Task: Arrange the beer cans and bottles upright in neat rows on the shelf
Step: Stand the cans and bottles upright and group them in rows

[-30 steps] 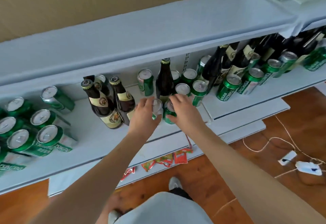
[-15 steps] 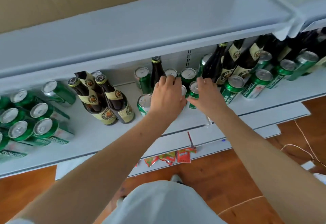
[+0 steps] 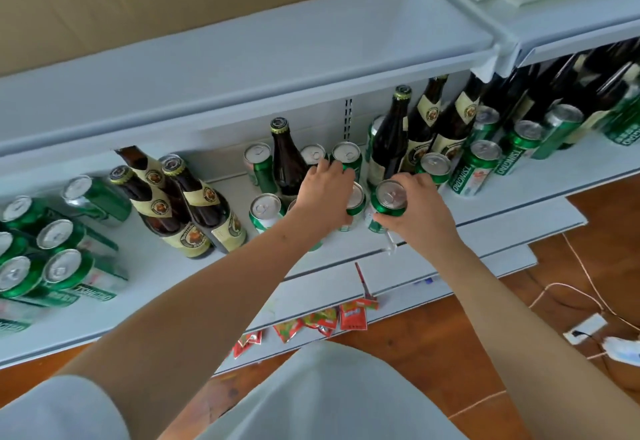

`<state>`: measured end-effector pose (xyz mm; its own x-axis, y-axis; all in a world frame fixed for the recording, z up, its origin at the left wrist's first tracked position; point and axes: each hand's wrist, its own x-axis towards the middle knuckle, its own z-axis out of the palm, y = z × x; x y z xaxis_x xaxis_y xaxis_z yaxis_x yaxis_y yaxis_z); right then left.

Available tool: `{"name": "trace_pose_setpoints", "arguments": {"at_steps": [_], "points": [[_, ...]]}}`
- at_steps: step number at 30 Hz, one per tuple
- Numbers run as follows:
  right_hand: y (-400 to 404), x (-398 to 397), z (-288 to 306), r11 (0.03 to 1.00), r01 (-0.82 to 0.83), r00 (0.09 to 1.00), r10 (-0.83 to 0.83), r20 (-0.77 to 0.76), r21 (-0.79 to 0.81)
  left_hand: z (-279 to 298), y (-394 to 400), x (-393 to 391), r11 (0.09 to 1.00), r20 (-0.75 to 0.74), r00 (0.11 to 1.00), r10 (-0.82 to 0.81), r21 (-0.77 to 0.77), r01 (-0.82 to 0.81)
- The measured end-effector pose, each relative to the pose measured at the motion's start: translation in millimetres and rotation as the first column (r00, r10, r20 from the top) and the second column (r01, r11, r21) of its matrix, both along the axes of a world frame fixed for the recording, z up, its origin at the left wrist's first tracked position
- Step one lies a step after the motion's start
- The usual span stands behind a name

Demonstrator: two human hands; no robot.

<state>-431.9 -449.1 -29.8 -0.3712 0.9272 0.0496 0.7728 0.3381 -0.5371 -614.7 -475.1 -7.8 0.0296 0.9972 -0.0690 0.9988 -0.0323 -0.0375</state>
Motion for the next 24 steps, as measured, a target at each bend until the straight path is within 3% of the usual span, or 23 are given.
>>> {"name": "trace_pose_setpoints", "arguments": {"at_steps": [4,9,12,15,19,24], "points": [[-16.4,13.2,64.2,0.997,-0.078,0.995,0.080,-0.062,0.025,35.6,-49.0,-15.1,0.994,0.434,0.898,0.066,0.045,-0.095],[-59.1,-39.8,144.7,0.956,-0.293,0.955,0.293,-0.052,0.013,93.9,-140.9,-86.9,0.971,0.670,0.721,0.178,0.002,-0.241],[-92.5,-109.1,140.7,0.890,-0.456,0.884,0.453,-0.115,0.002,101.2,-190.2,-148.7,0.934,0.638,0.701,0.317,-0.081,-0.348],[-130.8,-178.2,106.2,0.817,-0.577,0.815,0.577,-0.049,0.021,95.6,-227.8,-206.4,0.888,0.568,0.713,0.411,-0.072,-0.455],[-175.9,-255.0,59.4,0.806,-0.591,0.803,0.587,0.102,0.016,87.6,-243.4,-269.1,0.860,0.545,0.720,0.431,-0.007,-0.510],[-193.6,-331.3,19.4,0.838,-0.545,0.820,0.529,0.217,0.016,64.6,-212.5,-325.7,0.883,0.385,0.816,0.430,0.006,-0.468]]}}
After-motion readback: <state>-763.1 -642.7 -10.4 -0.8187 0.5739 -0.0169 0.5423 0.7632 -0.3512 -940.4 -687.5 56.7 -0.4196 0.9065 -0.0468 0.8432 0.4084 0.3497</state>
